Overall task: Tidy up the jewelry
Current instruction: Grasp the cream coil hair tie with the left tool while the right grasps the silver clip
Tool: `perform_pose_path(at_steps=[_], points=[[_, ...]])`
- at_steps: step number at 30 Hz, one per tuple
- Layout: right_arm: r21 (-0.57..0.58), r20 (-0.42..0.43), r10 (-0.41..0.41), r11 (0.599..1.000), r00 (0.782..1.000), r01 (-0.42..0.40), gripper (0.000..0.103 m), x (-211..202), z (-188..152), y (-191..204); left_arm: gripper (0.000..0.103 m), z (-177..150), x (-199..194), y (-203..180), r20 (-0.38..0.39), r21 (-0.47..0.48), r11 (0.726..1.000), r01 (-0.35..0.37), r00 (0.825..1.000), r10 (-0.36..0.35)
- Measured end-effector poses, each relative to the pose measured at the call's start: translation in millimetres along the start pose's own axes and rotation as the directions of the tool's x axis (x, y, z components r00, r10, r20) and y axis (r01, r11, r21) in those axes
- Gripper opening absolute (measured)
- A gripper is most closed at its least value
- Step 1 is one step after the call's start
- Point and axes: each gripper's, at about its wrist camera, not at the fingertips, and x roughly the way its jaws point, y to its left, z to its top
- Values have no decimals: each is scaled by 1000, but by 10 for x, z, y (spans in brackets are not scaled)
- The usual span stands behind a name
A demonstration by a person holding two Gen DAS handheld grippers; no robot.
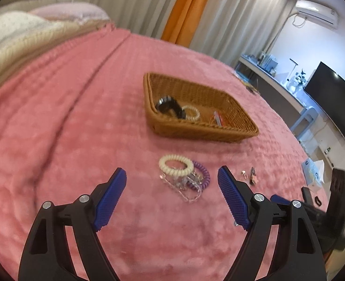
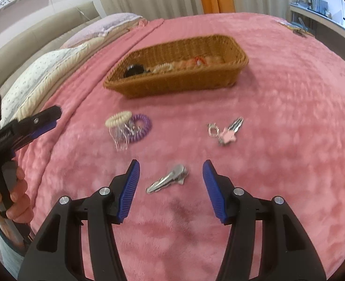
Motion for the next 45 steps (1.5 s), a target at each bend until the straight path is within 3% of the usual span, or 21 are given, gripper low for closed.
perform_pose_path(at_steps=[8, 16, 20, 24, 28, 33, 40, 45], points=[[-21, -43, -2, 1000, 999, 1, 53, 190, -133, 60, 72, 43, 538, 137, -120, -120, 992, 44, 991, -58], [-20, -70, 27, 999, 997, -29, 53, 300, -188, 55, 41, 55, 971, 166, -199, -113, 993, -24, 980, 1], [19, -94, 66, 998, 993, -64, 52, 382, -111, 13, 36, 42, 1031, 181, -197, -106, 994, -23, 980, 2], [32, -91, 66, 997, 994, -63, 52, 434, -61, 37, 21, 40, 1052, 180, -198, -91, 996, -23, 980, 4], [-13, -72, 61, 998, 996, -62, 49, 496, -11, 163, 12, 46, 1056, 195, -195, -84, 996, -14, 981, -2], [-95, -72, 42, 994, 997, -48, 46, 528, -38, 293, 11, 10, 991, 224, -190, -75, 997, -6, 982, -9], [-52, -79, 36, 998, 996, -40, 46, 513, -63, 219, 10, -57, 771, 233, -143, -72, 997, 17, 989, -27], [-94, -67, -38, 995, 997, 31, 46, 591, -50, 370, 9, -88, 639, 267, -120, -79, 997, 24, 992, -33]])
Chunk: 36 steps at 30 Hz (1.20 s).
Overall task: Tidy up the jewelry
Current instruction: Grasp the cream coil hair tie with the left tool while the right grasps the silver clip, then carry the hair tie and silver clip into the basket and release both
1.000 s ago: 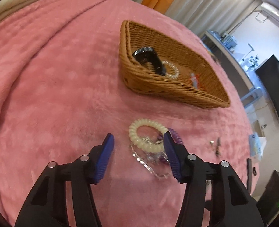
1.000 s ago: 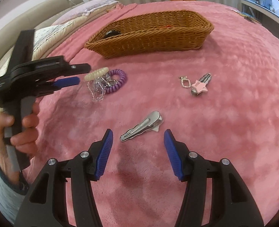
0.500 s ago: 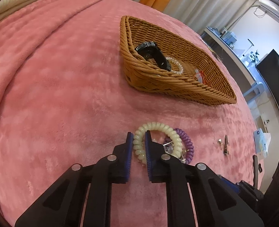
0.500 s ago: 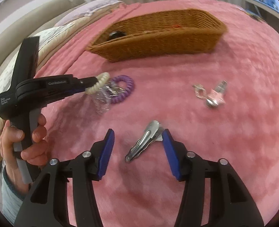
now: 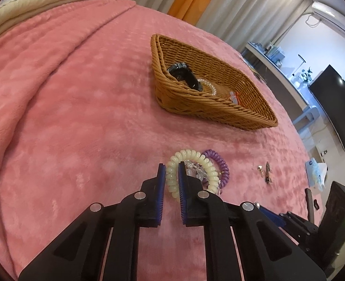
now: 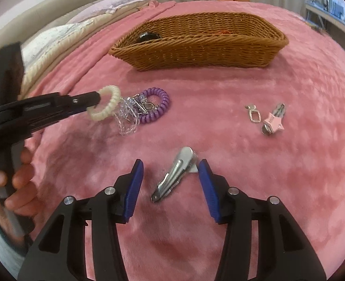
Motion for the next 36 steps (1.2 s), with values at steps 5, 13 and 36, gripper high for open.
perform_pose_path(at_steps=[5, 13, 36], points=[[-94, 38, -63, 993, 997, 66, 21, -21, -41, 171, 9, -80, -65, 25, 3, 7, 1000, 1, 1000, -1], [-100, 73, -2, 995, 997, 9, 20, -227, -110, 144, 9, -204, -173, -58, 7, 39, 999, 29, 1000, -29], [-53, 339, -49, 996, 939, 71, 20, -1054, 1119, -357, 9, 628, -701, -1221, 239, 276, 961, -13, 969, -55]])
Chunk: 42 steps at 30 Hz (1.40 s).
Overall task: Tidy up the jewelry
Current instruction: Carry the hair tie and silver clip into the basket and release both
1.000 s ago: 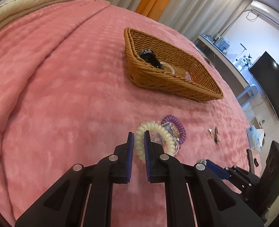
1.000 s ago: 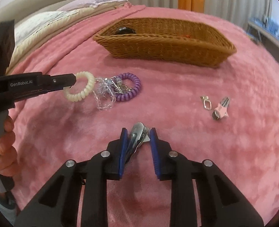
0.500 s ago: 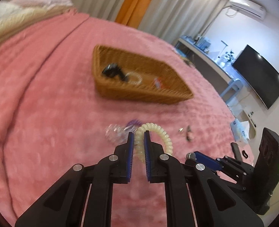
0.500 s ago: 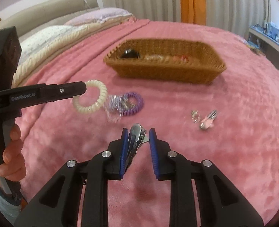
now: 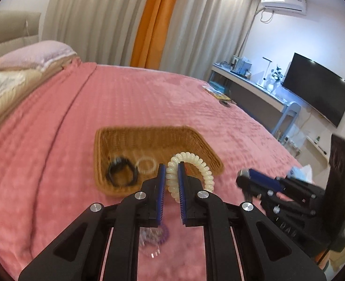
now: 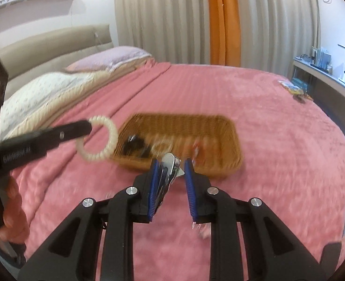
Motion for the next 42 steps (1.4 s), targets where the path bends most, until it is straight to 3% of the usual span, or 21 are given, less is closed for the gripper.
perform_pose_path(at_steps=[8, 15, 21, 30, 31, 34, 36, 38, 42], points=[[40, -16, -26, 999, 1000, 26, 20, 618, 354, -330, 9, 193, 678, 93, -16, 5, 996, -85, 996, 85], [88, -101, -17, 996, 995, 26, 20, 1227, 265, -521, 9, 101, 1225, 360, -86, -23, 987, -160, 984, 157], [100, -198, -39, 993, 980, 60, 20, 1636, 113, -583, 9, 25, 1455, 401, -133, -13, 982, -186, 974, 183], [119, -236, -13, 992, 972, 43, 20, 1711, 58, -630, 11, -46, 1509, 374, -166, 0, 983, -183, 970, 180], [136, -242, 5, 990, 970, 29, 21, 1709, 58, -658, 13, -47, 1494, 364, -166, 3, 984, -178, 970, 176], [165, -235, 33, 986, 971, 6, 21, 1633, 60, -713, 32, -44, 1394, 342, -150, 6, 984, -179, 973, 178], [172, -224, 38, 985, 974, 1, 30, 1541, 64, -726, 44, -34, 1267, 324, -127, 0, 986, -169, 978, 168], [186, -203, 46, 983, 978, -8, 48, 1403, 64, -741, 47, -16, 1095, 304, -98, -6, 988, -157, 983, 156], [188, -175, 58, 982, 983, -24, 48, 1101, 36, -731, 65, 7, 748, 276, -54, -25, 990, -140, 989, 138]])
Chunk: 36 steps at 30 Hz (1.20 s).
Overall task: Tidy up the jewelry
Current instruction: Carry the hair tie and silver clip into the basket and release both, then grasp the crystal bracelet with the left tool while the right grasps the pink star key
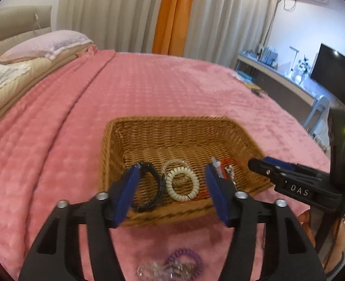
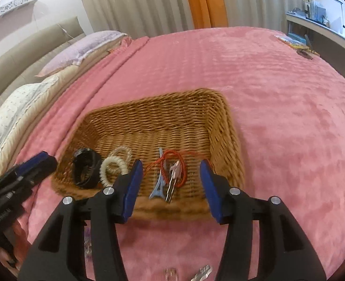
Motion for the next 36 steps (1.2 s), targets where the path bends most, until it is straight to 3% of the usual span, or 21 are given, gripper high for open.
perform_pose_path(at_steps=[7, 15, 24, 31, 33, 36], points=[[-3, 60, 17, 1000, 998, -17, 56, -566, -284, -13, 81, -120, -637, 54, 77, -36, 999, 41, 996, -38], [7, 59, 12, 1000, 998, -12, 65, -781, -714, -114, 83, -596, -928, 83, 73, -56, 997, 43, 997, -39], [17, 31, -22, 1000, 999, 21, 65, -607, -1099, -194, 83, -1102, -754, 189, -9, -80, 997, 5, 1000, -6], [-64, 55, -115, 991, 992, 119, 65, -504, -1255, -49, 80, -1272, -431, 72, -94, -44, 999, -22, 995, 18], [-92, 63, -129, 987, 990, 135, 65, -495, -1272, 5, 75, -1295, -369, 63, -102, -46, 999, -18, 995, 13], [-125, 57, -151, 980, 987, 157, 65, -450, -1314, 72, 65, -1277, -222, 197, -149, -132, 991, 21, 988, -41]])
